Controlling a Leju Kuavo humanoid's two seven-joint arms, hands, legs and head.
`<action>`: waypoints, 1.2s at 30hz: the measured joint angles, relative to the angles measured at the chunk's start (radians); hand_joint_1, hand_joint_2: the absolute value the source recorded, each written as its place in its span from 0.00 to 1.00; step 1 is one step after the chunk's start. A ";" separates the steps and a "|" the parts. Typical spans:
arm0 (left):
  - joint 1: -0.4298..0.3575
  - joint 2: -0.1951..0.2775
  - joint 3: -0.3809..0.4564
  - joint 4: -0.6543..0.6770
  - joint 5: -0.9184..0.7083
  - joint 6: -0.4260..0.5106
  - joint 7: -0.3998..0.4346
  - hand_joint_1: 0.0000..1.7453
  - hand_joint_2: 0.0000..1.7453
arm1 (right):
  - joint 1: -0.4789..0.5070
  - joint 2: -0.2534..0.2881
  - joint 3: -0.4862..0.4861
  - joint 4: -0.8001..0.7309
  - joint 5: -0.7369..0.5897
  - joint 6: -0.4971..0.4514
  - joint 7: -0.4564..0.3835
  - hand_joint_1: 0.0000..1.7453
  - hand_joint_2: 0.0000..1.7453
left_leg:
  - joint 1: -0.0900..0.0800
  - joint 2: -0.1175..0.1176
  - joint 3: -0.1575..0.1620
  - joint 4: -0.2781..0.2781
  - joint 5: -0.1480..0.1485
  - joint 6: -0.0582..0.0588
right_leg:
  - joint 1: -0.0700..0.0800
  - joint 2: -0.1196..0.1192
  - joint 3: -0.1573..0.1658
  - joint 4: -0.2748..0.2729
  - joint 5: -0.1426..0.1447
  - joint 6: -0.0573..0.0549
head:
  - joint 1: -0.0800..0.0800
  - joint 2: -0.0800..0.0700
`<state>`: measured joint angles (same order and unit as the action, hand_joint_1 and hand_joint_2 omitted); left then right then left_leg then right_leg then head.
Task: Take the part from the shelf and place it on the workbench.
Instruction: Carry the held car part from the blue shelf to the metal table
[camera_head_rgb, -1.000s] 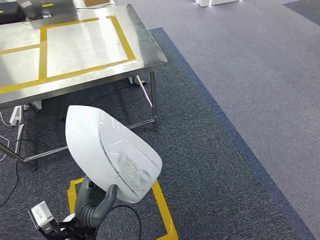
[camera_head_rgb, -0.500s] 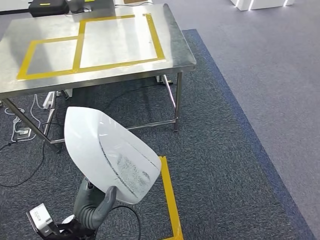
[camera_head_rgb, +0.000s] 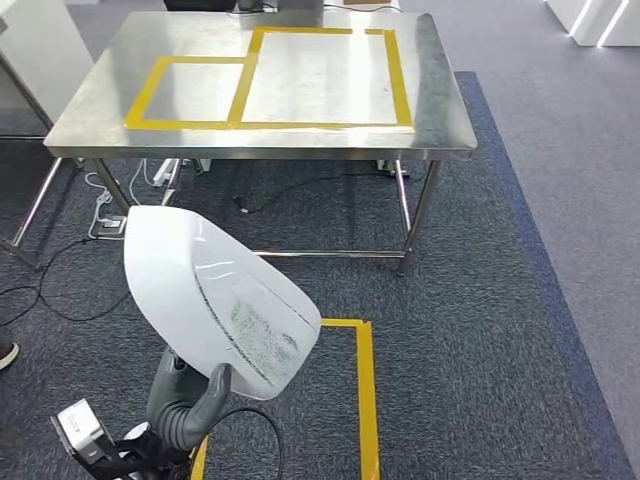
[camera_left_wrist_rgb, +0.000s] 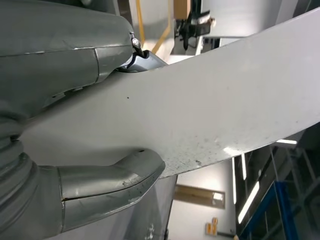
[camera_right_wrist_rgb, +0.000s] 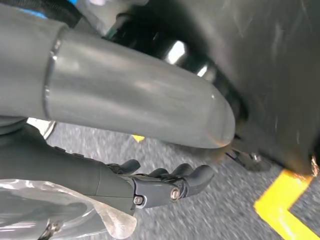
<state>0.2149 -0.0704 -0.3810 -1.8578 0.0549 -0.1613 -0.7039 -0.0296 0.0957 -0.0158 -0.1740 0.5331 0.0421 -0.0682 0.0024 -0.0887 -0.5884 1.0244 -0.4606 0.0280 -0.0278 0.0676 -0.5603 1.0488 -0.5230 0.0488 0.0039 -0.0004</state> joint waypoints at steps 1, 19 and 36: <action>-0.001 0.000 0.004 0.000 0.002 -0.002 0.000 1.00 1.00 | -0.002 0.000 0.000 0.000 0.000 0.000 0.002 0.00 0.00 | 0.001 -0.011 -0.004 0.002 0.002 -0.007 | -0.001 0.018 0.013 -0.026 0.004 -0.002 | 0.000 0.000; 0.002 -0.005 0.012 -0.012 -0.022 -0.007 0.000 1.00 1.00 | -0.007 0.003 -0.040 0.000 -0.066 -0.024 -0.009 0.00 0.00 | -0.009 0.106 0.009 -0.007 -0.004 -0.022 | 0.017 -0.144 0.038 -0.043 -0.019 -0.031 | -0.009 0.000; 0.013 -0.007 -0.005 -0.031 -0.011 0.008 0.000 1.00 1.00 | -0.001 0.005 -0.081 -0.001 -0.067 -0.039 -0.024 0.00 0.00 | -0.006 0.105 0.034 -0.050 0.007 0.020 | 0.012 -0.118 0.055 -0.058 -0.018 0.003 | -0.006 0.000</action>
<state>0.2275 -0.0777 -0.3861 -1.8892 0.0442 -0.1532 -0.7041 -0.0306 0.1012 -0.0972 -0.1747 0.4662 0.0027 -0.0918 -0.0038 0.0160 -0.5540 0.9742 -0.4533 0.0482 -0.0163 -0.0508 -0.5048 0.9905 -0.5406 0.0516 -0.0023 -0.0004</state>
